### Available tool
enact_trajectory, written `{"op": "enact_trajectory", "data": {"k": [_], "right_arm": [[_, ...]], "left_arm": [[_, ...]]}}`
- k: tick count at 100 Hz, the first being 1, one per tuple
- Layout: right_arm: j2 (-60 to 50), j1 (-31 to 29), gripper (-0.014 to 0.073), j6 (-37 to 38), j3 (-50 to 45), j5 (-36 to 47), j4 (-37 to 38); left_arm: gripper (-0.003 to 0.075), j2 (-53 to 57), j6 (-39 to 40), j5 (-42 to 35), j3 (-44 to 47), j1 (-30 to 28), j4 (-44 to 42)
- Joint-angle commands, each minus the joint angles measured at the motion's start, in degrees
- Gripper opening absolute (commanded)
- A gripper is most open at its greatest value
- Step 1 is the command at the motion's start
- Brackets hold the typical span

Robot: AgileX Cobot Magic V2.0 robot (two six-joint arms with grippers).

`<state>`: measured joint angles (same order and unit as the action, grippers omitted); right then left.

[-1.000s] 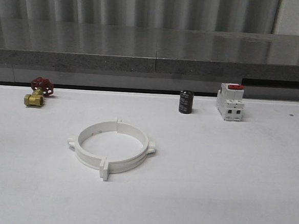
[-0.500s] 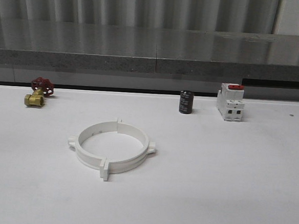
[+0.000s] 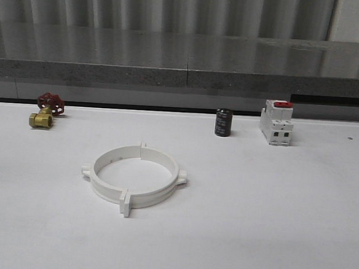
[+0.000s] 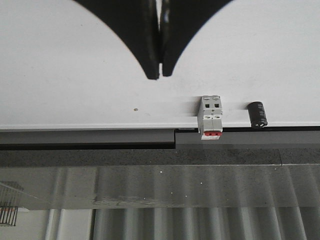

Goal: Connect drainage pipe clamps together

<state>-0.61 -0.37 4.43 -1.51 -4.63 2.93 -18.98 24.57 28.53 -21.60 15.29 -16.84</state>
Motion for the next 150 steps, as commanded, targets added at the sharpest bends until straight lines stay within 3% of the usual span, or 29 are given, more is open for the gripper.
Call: {"op": "enact_trajectory", "data": {"k": [1,74,83,96,106,138,150], "right_arm": [[-1.1,-0.4,-0.0065,0.2,1.0,5.0,0.0],[-1.1,-0.4,-0.0065,0.2,1.0,5.0,0.0],[-1.1,-0.4,-0.0065,0.2,1.0,5.0,0.0],[-1.1,-0.4,-0.0065,0.2,1.0,5.0,0.0],[-1.1,-0.4,-0.0065,0.2,1.0,5.0,0.0],[-1.1,-0.4,-0.0065,0.2,1.0,5.0,0.0],[-1.1,-0.4,-0.0065,0.2,1.0,5.0,0.0]], "left_arm": [[-0.002,-0.4,0.6,-3.8,-1.7,-0.1,-0.4],[-0.002,-0.4,0.6,-3.7,-0.7,-0.1,-0.6],[-0.002,-0.3,-1.7,-9.1,1.0,-1.1,3.0],[-0.002,0.9,-16.1,-21.2,5.1,-3.5,13.1],[-0.002,3.9,-16.5,-27.7,9.3,-5.0,12.9],[-0.002,21.2,-16.5,-27.8,20.3,-12.6,13.4],[-0.002,20.9,-16.4,-29.2,23.1,-13.3,12.9]]}}
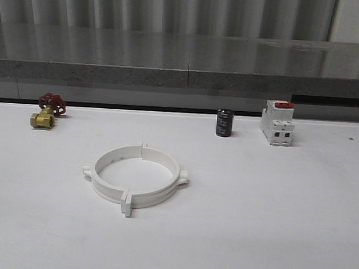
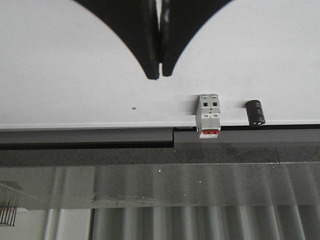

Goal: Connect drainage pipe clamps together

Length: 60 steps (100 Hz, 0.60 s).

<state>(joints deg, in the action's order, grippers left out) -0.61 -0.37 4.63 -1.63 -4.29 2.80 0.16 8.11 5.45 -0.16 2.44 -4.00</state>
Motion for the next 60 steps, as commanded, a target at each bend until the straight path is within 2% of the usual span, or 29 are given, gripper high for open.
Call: {"op": "enact_trajectory", "data": {"k": [1,60], "right_arm": [[-1.1,-0.4,-0.0065,0.0,1.1,4.6,0.1],[-1.1,-0.4,-0.0065,0.0,1.1,4.6,0.1]], "left_arm": [[-0.002,1.8,0.0,-6.1,2.1,-0.4,0.1],[-0.002,2.0,0.0,-6.1,2.7,-0.4,-0.3]]}}
